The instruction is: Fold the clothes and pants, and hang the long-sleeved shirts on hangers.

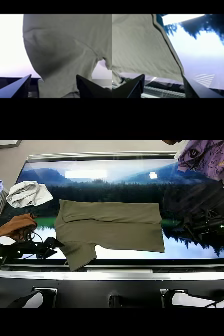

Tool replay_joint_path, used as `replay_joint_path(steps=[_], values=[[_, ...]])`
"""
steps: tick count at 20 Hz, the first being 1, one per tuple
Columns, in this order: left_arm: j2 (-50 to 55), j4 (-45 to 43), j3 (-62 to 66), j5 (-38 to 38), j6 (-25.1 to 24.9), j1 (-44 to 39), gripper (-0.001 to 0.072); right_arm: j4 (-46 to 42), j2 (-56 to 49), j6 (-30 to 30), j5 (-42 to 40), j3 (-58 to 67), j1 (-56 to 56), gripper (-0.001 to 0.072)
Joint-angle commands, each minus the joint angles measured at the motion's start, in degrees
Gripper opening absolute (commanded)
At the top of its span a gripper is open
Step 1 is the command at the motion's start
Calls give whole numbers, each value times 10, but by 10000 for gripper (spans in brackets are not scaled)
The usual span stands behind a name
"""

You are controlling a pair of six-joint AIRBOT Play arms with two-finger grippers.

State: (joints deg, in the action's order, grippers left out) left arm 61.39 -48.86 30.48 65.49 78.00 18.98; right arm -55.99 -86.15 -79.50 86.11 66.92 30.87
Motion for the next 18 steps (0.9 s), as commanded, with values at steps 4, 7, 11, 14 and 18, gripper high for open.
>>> replay_joint_path(steps=[4,7,11,14,18], values=[[6,20,-30,-50,-9,-51,618,5,3,2,-1,-5,-1,541],[24,20,-30,-37,-9,-66,618,5,3,2,-1,-5,-1,541],[22,19,-29,-12,2,-63,618,4,3,3,-6,-5,-1,541],[13,6,-14,27,18,-47,618,4,3,7,-8,-5,-1,541],[-2,-60,2,56,47,-21,619,2,3,9,-10,-5,-1,541]])
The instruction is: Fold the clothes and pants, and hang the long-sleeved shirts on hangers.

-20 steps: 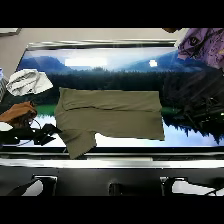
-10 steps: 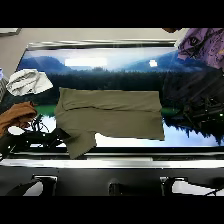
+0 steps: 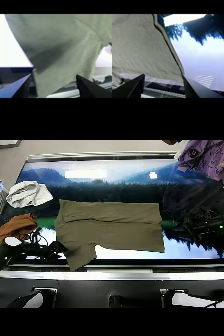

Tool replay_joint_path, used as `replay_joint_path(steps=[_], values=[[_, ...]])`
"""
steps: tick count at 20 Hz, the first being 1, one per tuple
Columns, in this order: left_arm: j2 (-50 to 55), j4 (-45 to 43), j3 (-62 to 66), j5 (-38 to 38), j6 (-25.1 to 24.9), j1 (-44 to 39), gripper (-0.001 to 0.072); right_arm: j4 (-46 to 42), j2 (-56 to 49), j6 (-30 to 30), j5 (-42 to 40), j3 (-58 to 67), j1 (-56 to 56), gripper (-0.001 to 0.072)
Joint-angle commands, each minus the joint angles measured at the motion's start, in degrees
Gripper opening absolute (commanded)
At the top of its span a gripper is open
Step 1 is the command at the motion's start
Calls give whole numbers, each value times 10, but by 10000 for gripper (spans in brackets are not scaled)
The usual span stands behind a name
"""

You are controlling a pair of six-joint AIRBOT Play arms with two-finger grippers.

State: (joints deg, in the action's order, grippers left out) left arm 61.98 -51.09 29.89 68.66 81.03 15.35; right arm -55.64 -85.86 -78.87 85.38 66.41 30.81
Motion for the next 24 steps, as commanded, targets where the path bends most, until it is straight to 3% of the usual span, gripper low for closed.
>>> replay_joint_path(steps=[1,7,14,15,18,19,24], values=[[-5,-38,6,18,16,18,618,-1,0,2,-4,0,0,541],[52,60,0,-41,-48,-6,618,-1,0,0,0,0,0,540],[93,72,0,-63,-48,-50,618,-3,0,2,0,0,0,541],[93,76,0,-61,-48,-50,564,-11,0,2,2,0,0,541],[93,76,0,-43,-49,-50,58,-55,0,2,7,-1,0,541],[93,76,0,-35,-55,-50,17,-56,0,2,3,-3,1,541],[92,76,0,-15,-61,-50,17,-55,0,15,-16,-44,0,542]])
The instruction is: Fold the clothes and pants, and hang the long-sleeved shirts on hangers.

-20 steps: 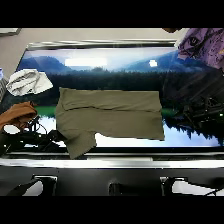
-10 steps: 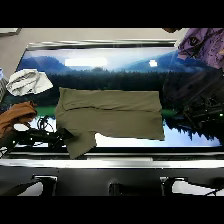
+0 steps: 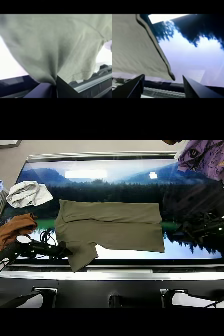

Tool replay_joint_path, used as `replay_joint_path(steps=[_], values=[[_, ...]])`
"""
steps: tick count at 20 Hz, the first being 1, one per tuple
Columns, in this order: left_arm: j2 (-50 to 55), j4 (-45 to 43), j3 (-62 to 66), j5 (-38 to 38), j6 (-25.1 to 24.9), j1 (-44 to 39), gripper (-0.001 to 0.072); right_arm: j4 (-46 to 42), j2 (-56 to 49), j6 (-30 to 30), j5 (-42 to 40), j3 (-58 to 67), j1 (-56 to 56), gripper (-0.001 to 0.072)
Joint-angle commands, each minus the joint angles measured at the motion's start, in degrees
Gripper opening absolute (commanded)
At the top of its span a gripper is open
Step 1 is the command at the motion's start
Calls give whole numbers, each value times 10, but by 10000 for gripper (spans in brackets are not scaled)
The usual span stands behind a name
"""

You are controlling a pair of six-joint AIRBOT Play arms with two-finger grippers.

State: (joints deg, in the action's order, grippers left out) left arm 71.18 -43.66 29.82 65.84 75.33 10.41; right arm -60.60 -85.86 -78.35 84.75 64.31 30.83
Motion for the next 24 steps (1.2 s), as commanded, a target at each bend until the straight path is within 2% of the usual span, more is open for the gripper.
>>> replay_joint_path(steps=[1,10,20,21,22,23,24], values=[[0,2,0,13,-4,0,17,-3,-2,20,-11,-40,0,543],[0,2,0,21,-3,0,17,75,-3,82,-58,-147,0,551],[0,2,0,23,-4,0,17,162,-3,117,-84,-212,-1,534],[0,2,0,23,-4,0,17,166,-3,117,-87,-215,-1,497],[0,2,0,23,-4,0,17,165,-3,118,-85,-215,-1,417],[0,2,0,23,-4,0,17,167,-3,123,-82,-215,-1,296],[0,2,0,23,-3,0,17,173,-3,133,-75,-215,-1,135]])
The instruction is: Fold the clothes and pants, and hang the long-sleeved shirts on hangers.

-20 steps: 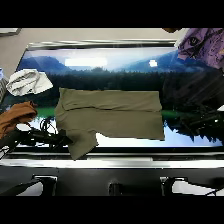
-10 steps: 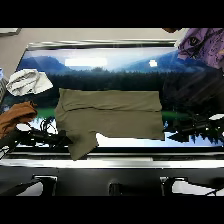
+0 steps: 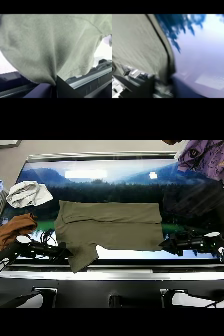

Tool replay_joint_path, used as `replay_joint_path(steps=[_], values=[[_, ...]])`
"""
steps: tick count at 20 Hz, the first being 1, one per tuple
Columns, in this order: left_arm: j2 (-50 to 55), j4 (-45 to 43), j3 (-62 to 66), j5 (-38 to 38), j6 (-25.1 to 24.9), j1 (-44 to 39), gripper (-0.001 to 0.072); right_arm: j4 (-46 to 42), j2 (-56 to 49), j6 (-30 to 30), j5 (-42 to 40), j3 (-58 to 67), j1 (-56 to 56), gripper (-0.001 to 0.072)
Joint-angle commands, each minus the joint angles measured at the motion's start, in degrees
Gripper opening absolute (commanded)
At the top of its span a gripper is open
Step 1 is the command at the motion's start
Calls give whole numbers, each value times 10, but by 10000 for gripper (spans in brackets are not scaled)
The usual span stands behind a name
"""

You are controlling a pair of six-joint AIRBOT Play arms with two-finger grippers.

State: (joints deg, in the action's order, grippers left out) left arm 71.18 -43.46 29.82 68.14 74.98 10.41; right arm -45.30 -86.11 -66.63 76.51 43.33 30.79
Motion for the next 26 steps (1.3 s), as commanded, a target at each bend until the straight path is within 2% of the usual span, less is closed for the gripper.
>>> replay_joint_path(steps=[1,4,9,11,14,17,21,23,26], values=[[0,0,1,0,0,0,17,30,0,24,14,-5,0,28],[-2,0,11,12,10,17,15,47,1,12,31,-4,0,29],[-65,-24,57,94,42,63,15,23,59,-39,60,-4,0,27],[-120,-59,60,124,71,65,15,-28,107,-77,71,-4,0,27],[-218,-117,60,169,146,65,15,-119,188,-142,102,-4,0,27],[-307,-125,60,207,197,65,14,-151,264,-175,141,-4,0,27],[-315,-94,60,188,200,45,13,-126,306,-180,131,-4,0,27],[-280,-84,73,158,185,37,13,-96,300,-154,104,-3,-1,27],[-197,-84,126,134,149,37,14,-111,279,-137,47,19,-63,27]])
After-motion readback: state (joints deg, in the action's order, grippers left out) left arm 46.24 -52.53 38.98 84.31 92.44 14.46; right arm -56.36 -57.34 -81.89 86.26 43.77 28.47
